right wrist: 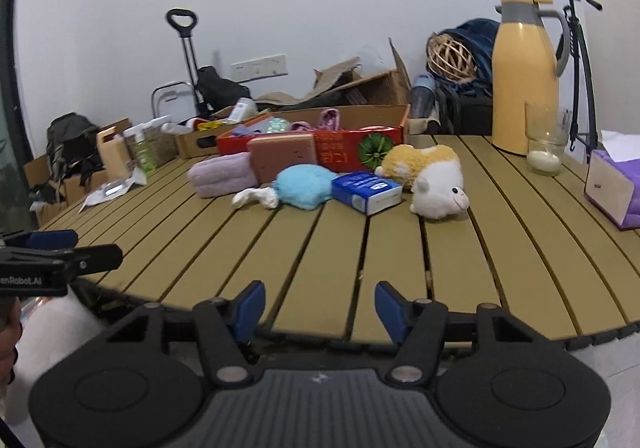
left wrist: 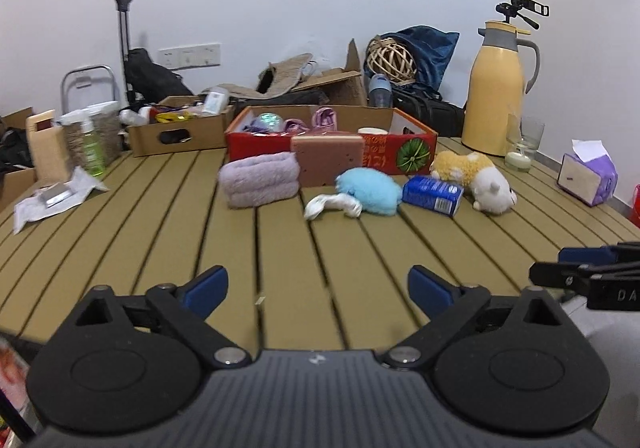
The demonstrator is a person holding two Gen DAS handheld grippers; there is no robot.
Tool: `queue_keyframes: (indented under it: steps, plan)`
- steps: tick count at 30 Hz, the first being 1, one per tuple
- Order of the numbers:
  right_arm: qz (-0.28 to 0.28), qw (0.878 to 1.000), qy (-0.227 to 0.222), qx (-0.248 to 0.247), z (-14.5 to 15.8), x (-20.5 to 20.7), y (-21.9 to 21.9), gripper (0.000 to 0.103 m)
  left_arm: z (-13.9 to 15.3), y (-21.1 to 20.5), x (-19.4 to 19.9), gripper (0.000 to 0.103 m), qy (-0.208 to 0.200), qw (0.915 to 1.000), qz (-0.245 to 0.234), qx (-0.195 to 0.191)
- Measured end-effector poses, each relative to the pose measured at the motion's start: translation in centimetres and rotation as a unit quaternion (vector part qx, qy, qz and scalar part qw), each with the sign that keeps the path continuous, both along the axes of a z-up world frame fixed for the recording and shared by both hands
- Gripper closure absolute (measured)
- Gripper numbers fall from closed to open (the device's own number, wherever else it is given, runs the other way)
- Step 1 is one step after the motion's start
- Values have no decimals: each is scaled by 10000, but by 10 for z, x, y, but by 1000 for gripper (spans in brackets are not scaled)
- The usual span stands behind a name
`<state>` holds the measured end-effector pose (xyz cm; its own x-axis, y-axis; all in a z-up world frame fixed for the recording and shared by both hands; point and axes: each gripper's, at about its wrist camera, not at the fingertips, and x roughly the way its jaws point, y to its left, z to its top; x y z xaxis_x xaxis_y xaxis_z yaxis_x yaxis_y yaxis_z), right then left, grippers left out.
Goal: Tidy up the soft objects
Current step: 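Grasp the white sheep plush with the left gripper while the right gripper grasps the yellow plush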
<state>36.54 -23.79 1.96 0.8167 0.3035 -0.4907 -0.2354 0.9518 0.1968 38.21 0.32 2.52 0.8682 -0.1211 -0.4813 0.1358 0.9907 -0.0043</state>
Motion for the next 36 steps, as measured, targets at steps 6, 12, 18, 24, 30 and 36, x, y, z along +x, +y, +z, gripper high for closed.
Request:
queue_keyframes:
  steps: [6,12,18,24,30,36]
  plan:
    - [-104,9999,12,-6,-2,54,-8,53,3,-15,72,29,222,9992,-188,-289]
    - [-529,9985,-83,-151,-1,111,-31,53,2,-58,139,36,277,9962,-734,-384]
    - [-725,9962,54,-481,-13,171,-42,51,-4,-120,211,37,453,9851,-1640,-236]
    - [-762,9954,194,-547,-28,199,-53,49,-24,-157,260,47,926,9724,-2079,-507]
    - [-649,9973,253,-231,-34,200,-64,48,-38,-159,269,54,1104,9611,-2363,-907]
    - [-599,9976,341,-100,-36,202,-66,50,-43,-156,266,56,944,9610,-2374,-1055]
